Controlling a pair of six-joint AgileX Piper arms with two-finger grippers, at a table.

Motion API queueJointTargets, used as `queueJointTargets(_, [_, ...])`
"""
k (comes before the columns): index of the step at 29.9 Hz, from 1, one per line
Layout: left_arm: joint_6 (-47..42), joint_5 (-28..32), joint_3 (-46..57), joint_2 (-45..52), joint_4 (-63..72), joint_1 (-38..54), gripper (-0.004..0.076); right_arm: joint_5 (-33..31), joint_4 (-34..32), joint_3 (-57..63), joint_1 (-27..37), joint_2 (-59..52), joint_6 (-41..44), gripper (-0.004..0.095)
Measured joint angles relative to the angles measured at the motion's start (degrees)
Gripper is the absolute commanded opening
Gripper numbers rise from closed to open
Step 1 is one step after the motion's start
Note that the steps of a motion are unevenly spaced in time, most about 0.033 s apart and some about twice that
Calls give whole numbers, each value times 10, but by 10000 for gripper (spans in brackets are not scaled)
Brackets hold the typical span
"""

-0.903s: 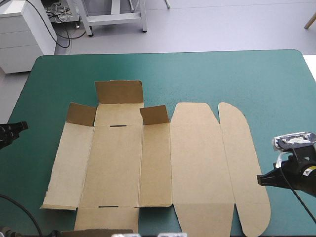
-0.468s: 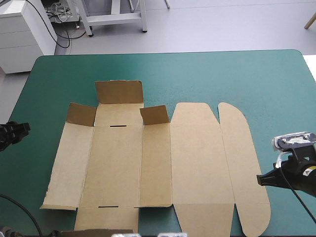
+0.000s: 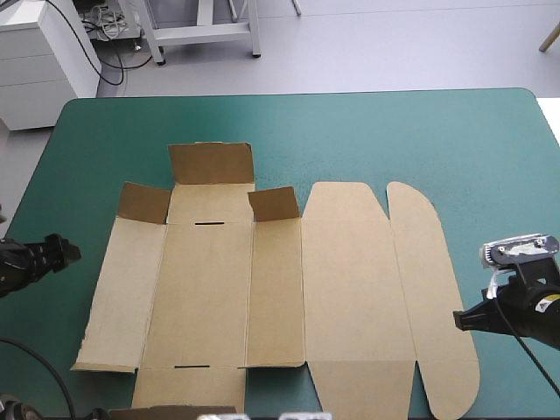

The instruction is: Fold the box

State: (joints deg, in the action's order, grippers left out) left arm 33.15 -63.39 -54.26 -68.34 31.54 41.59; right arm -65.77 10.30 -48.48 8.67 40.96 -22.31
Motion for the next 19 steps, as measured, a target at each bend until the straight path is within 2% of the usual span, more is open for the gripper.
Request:
queueJointTargets(7, [54,20,67,-45,18,0,620,-1,0,0,-4,0,-2,-21])
queueJointTargets(19, [135,-10,105,-129,54,0,619,-1,0,0,-4,0,-2,-22])
